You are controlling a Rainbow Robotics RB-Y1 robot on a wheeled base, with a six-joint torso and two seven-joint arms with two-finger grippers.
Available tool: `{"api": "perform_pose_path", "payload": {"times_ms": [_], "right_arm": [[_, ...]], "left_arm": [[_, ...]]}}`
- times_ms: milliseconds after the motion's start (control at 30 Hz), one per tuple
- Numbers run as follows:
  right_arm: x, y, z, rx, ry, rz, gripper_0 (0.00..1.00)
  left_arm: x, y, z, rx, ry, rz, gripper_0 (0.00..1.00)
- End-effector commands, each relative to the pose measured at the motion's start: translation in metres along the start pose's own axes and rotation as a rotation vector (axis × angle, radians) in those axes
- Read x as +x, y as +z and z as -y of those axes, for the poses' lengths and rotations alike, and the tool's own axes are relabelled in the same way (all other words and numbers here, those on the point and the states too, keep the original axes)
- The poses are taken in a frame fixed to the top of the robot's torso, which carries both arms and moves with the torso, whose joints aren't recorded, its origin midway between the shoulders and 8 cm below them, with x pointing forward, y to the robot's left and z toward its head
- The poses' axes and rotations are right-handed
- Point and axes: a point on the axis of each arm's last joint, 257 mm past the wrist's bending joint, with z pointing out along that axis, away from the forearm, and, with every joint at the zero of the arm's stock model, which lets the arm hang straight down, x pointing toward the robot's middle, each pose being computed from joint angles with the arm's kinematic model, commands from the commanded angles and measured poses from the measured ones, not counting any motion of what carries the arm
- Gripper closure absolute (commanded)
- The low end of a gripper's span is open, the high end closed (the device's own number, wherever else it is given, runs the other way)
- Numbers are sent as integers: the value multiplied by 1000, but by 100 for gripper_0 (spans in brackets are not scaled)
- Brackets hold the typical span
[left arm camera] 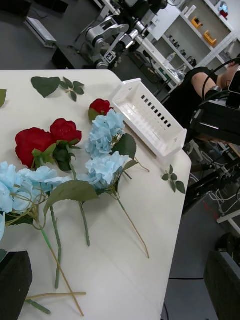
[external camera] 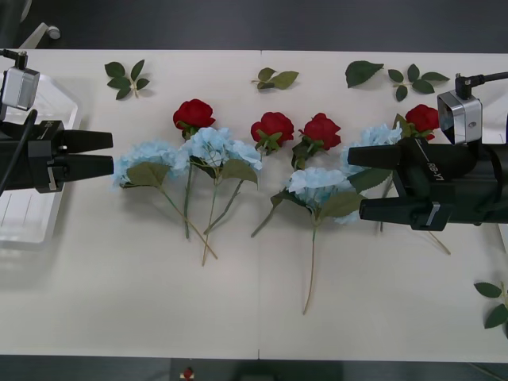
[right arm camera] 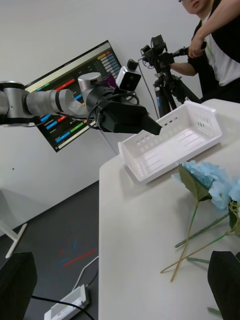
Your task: Put the red flowers into the right box and the blue flowers into the left box
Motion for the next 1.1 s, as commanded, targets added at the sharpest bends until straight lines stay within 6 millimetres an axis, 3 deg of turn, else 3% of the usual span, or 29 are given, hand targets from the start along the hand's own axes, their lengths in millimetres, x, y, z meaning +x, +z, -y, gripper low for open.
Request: {"api": "perform_pose_path", "payload": {"times_ms": [33,600,633,800,833,867,1100], "right_arm": [[-5,2,-6,-14,-30,-13,0],[-5,2,-6,-14,-30,-13,0],[22,-6,1,14,27,-51,0],[26,-18,11,57,24,-94,0],[27,-20,14,70,20,-104,0],[26,-22,16,78,19,-109,0],[22,-42,36,180,181,-157,0]], "left_arm": [[-17,-3,5,8,49,-4,0],[-17,-3,5,8,49,-4,0],[-17,-3,5,8,49,-4,0],[-17,-3,5,8,49,-4,0],[23,4,2,17,-50,-7,0],[25,5,2,18,-57,-7,0],[3,4,-11,0,-29,29,0]]}}
